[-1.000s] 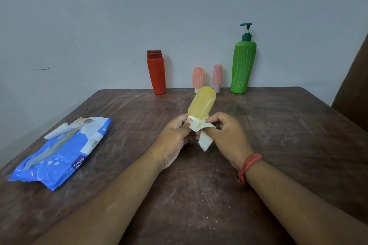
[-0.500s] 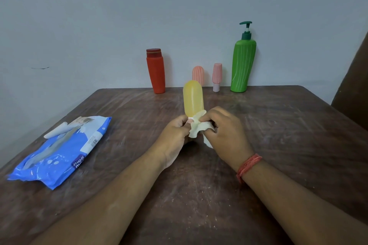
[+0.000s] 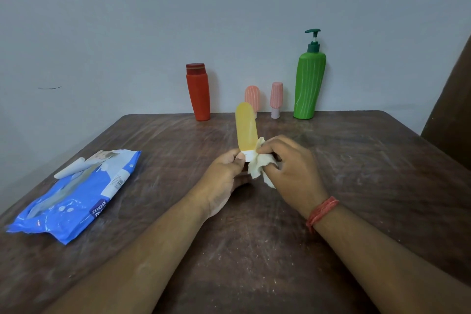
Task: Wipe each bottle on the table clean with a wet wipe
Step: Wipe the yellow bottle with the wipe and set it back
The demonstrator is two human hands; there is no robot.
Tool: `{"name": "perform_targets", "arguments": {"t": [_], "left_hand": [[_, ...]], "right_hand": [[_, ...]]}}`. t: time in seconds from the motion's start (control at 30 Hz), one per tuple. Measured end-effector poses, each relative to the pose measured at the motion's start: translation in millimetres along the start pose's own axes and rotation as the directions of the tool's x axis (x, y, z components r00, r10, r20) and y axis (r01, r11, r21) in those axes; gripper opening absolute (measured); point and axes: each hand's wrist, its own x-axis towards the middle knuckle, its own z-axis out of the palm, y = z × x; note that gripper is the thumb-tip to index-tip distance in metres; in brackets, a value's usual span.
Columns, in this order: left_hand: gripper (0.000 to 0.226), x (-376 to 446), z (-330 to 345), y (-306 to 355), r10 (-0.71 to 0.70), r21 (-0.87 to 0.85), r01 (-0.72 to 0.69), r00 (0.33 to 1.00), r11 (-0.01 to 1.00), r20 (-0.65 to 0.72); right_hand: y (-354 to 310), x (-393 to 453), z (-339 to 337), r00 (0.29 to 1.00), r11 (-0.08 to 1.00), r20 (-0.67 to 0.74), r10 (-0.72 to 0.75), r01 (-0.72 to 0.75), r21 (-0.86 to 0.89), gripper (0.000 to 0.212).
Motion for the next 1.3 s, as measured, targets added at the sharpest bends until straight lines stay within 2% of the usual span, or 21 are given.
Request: {"name": "perform_targets", "arguments": {"t": [0.27, 0.43, 0.57, 0.73, 0.9, 0.97, 1.1, 1.23, 1.3], "left_hand": [[0.032, 0, 1, -2, 0.008, -0.07, -0.01, 0.999, 0.997, -0.033], [0.021, 4, 4, -4, 0.055, -0.072, -0.074, 0.97, 0.995, -0.235], [0.025, 2, 7, -4, 0.033, -0.096, -0.05, 0.983, 0.994, -0.178], [0.012, 3, 4, -1, 0.001, -0.239, -0.04, 0.987, 0.97, -0.161], [0.018, 2, 2, 2, 0.057, -0.293, -0.087, 0.992, 0.952, -0.111], [0.021, 2, 2, 2, 0.064, -0.286, -0.091, 0.993, 0.954, -0.102], [0.023, 1, 2, 0, 0.038, -0.193, -0.06, 0.992, 0.979, -0.116], [0.028, 0, 4, 3, 0.05, -0.21, -0.076, 0.991, 0.975, -0.124], [0.03, 0, 5, 4, 0.048, -0.211, -0.075, 0.991, 0.975, -0.128]], "right_hand": [[0, 0, 5, 0.999, 1.0, 0.026, 0.025, -0.025, 0.017, 0.02], [-4, 0, 2, 0.999, 1.0, 0.033, -0.023, 0.023, -0.007, 0.017], [-6, -1, 3, 0.998, 0.997, 0.054, -0.034, 0.037, -0.063, 0.019], [-10, 0, 2, 0.997, 0.995, 0.064, -0.039, 0.045, -0.094, 0.032], [-8, 3, -1, 0.999, 0.996, 0.032, -0.006, 0.009, -0.093, 0.029], [-9, 2, -2, 1.0, 0.996, 0.024, -0.018, 0.02, -0.092, 0.026], [-16, -3, 3, 0.988, 0.981, 0.076, -0.137, 0.146, -0.128, 0.027], [-9, 4, 1, 1.0, 0.992, 0.004, -0.016, 0.017, -0.125, 0.021], [-6, 3, 0, 1.0, 0.994, 0.011, -0.006, 0.007, -0.113, 0.021]]}}
